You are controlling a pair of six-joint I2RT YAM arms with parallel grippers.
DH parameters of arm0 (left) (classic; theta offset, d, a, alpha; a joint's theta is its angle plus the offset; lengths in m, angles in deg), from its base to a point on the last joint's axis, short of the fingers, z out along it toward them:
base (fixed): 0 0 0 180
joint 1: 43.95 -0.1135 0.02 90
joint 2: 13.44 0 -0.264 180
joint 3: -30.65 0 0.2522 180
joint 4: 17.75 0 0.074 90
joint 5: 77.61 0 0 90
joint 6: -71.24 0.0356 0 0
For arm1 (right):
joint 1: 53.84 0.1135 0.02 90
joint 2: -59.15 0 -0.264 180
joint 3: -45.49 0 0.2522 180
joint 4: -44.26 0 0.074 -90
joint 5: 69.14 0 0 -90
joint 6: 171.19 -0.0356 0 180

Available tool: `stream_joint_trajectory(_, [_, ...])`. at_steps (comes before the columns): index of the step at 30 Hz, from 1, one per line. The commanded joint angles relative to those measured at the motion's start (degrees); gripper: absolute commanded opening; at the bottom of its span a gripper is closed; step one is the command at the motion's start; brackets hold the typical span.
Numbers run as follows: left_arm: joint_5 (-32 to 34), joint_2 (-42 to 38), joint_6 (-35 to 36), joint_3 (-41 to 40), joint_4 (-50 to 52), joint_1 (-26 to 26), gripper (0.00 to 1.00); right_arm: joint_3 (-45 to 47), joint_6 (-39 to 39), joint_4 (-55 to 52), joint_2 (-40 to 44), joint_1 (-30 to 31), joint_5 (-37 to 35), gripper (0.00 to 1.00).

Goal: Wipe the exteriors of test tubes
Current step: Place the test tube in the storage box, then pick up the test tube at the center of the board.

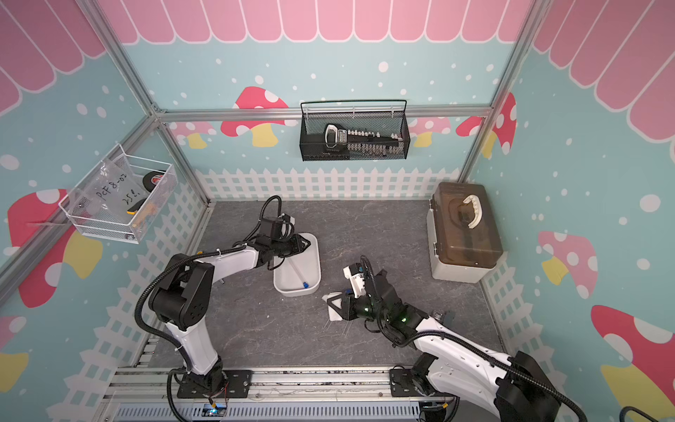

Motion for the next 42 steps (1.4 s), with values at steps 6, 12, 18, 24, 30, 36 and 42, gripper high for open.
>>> stream_joint_trajectory(6, [0.9,-0.3,0.3,1.2,0.0,-0.3,0.31,0.5,-0.4,-0.7,1.1,0.2,-1.1,0.19])
stream_joint_trajectory(12, [1.0,-2.6,1.1,1.0,0.9,-0.3,0.31,-1.0,-0.1,-2.1,0.1,0.2,-4.1,0.19])
stream_joint_trajectory(18, [2.9,-10.2,4.3,-0.6,4.2,-0.3,0.31,-6.7,2.5,-4.9,-5.0,-3.2,-6.3,0.19])
stream_joint_trajectory(24, [3.9,-21.2,5.7,-6.3,7.1,-0.3,0.31,-14.3,5.3,-5.9,-12.5,-11.2,-6.9,0.19])
stream_joint_trajectory(30, [3.2,-31.7,5.9,-13.7,11.1,3.0,0.32,-20.1,7.9,-6.8,-19.4,-14.7,-5.4,0.19])
stream_joint_trajectory(36, [8.2,-41.7,4.9,-21.9,15.3,16.5,0.33,-18.2,7.2,-6.7,-17.8,-14.9,-5.3,0.19])
stream_joint_trajectory(42, [15.2,-44.4,0.9,-28.2,15.9,31.2,0.34,-13.5,5.8,-7.1,-12.2,-16.2,-6.3,0.20])
